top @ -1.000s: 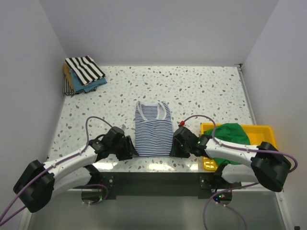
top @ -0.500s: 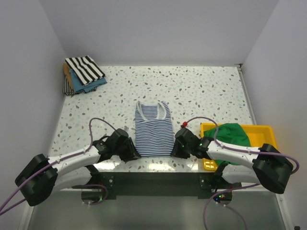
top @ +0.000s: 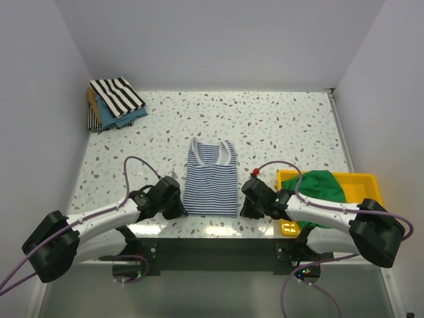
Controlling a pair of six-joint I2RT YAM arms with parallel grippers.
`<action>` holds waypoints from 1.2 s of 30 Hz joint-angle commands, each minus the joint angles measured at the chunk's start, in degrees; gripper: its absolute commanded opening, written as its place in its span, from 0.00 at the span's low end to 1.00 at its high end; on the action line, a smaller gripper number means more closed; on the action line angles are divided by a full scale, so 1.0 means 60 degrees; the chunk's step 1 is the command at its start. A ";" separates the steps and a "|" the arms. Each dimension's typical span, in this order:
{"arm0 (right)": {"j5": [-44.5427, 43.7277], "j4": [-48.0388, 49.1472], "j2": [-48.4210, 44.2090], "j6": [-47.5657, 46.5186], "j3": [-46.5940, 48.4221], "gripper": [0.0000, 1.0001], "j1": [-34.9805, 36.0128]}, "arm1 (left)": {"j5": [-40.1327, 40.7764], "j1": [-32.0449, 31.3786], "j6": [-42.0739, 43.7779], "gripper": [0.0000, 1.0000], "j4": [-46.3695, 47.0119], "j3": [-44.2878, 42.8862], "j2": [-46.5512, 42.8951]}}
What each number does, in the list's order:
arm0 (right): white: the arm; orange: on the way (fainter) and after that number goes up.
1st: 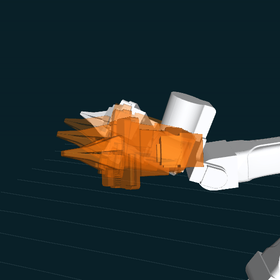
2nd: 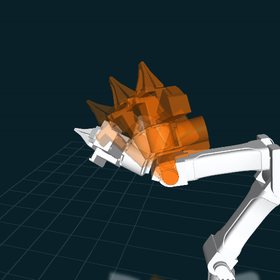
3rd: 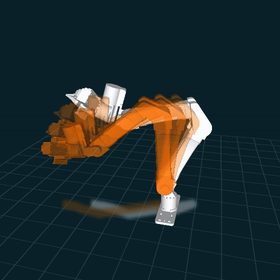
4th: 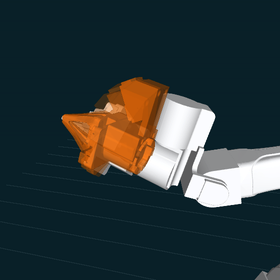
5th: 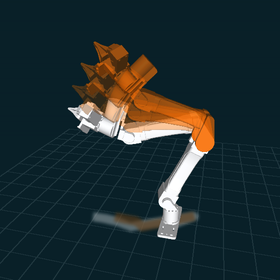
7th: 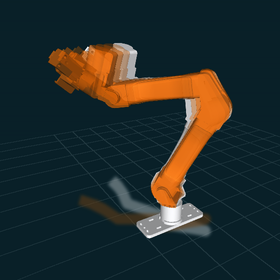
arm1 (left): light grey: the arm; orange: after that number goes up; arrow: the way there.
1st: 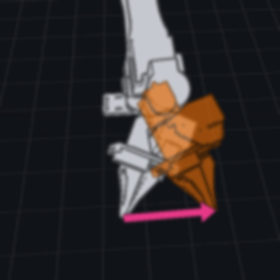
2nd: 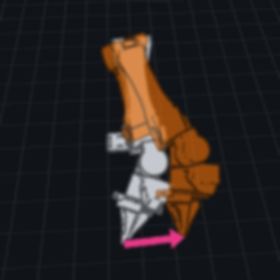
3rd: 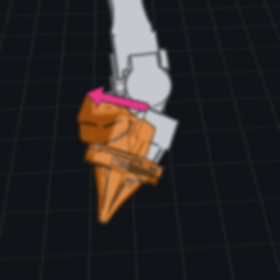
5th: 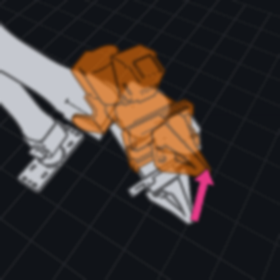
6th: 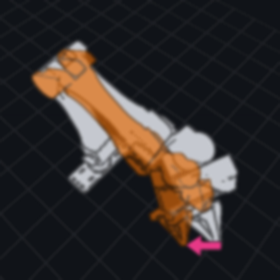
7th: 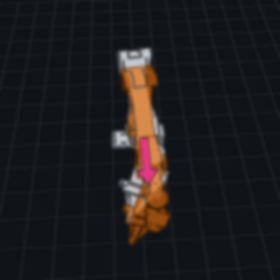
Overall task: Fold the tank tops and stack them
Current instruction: Fold the tank top
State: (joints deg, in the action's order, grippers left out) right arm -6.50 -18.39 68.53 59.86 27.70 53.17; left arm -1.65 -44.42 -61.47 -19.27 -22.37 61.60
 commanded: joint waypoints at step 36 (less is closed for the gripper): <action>-0.1260 0.0062 0.0135 0.0893 0.0568 0.42 0.1451 | 0.0378 -0.1517 -0.0258 0.00 -0.0744 0.0462 -0.0848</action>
State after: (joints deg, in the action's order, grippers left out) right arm -11.42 -20.49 68.25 64.03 28.97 61.63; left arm 0.27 -52.99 -62.89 -21.96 -20.36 56.75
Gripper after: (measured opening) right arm 0.425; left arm 0.019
